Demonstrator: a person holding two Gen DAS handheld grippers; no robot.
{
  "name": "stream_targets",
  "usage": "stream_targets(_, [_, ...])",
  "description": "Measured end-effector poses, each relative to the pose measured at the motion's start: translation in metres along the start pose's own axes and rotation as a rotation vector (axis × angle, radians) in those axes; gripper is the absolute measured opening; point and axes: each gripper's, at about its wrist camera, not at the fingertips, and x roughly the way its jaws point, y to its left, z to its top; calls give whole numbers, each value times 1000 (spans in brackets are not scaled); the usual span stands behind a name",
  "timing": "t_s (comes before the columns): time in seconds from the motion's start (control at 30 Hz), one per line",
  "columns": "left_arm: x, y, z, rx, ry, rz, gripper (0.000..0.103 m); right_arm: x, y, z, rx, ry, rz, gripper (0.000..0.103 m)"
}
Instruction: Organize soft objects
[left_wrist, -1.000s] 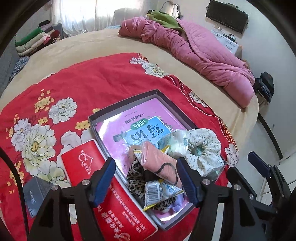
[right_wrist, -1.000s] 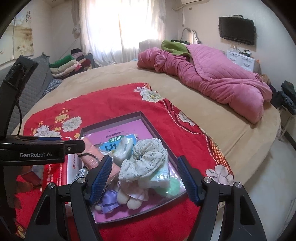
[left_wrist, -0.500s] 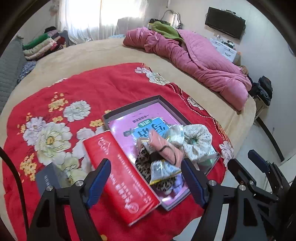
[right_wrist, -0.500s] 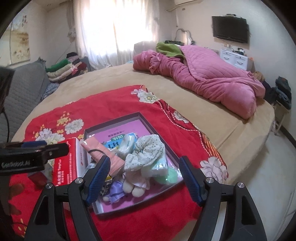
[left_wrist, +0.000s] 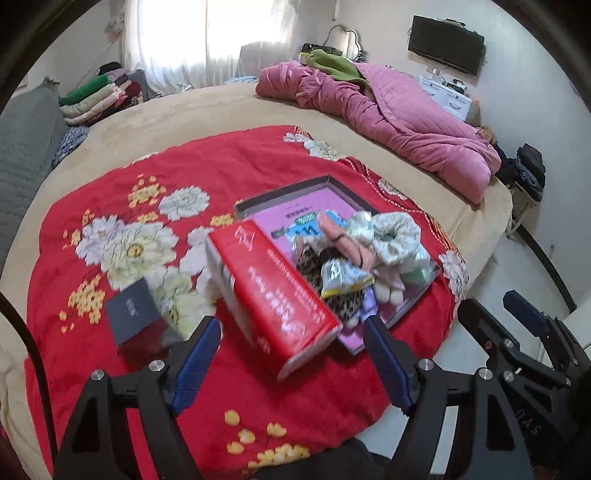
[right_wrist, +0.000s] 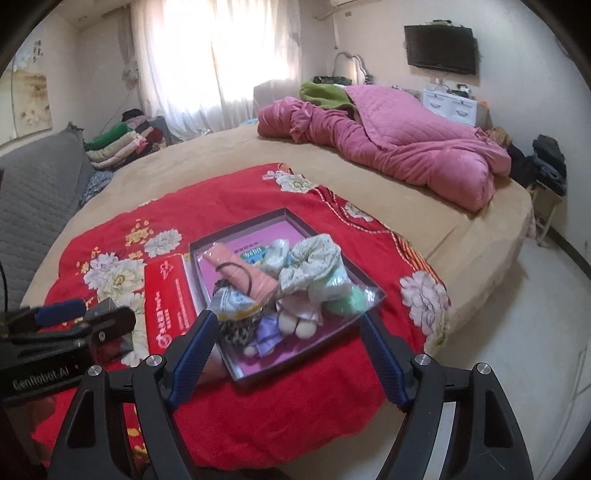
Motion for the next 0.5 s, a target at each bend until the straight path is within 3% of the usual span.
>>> stream_targets(0.5, [-21,20,-64,-32,49,23,79,-27,21,-48,-30,72,-10,80])
